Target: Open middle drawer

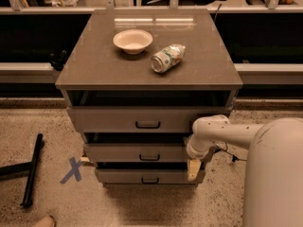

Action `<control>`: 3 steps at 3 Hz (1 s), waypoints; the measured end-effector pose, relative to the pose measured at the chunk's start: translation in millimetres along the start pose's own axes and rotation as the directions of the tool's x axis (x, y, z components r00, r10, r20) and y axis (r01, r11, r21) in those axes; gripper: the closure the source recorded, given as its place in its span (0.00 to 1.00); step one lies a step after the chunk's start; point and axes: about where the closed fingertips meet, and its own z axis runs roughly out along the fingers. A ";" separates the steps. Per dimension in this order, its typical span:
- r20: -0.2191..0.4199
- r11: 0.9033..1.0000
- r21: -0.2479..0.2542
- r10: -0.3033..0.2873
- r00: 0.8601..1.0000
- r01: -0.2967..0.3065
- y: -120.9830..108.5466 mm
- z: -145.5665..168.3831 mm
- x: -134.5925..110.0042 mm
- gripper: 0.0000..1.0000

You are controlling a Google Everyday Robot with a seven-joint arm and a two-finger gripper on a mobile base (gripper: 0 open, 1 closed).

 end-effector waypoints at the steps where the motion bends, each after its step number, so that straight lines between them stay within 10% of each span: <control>1: -0.006 1.000 -0.004 0.001 1.000 -0.001 2.5 7.3 -2.4 0.18; 3: -0.025 1.000 0.002 -0.013 1.000 0.013 28.9 -4.2 -1.5 0.72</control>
Offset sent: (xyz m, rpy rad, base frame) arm -0.0351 0.0047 0.0005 -0.0311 0.0045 0.0281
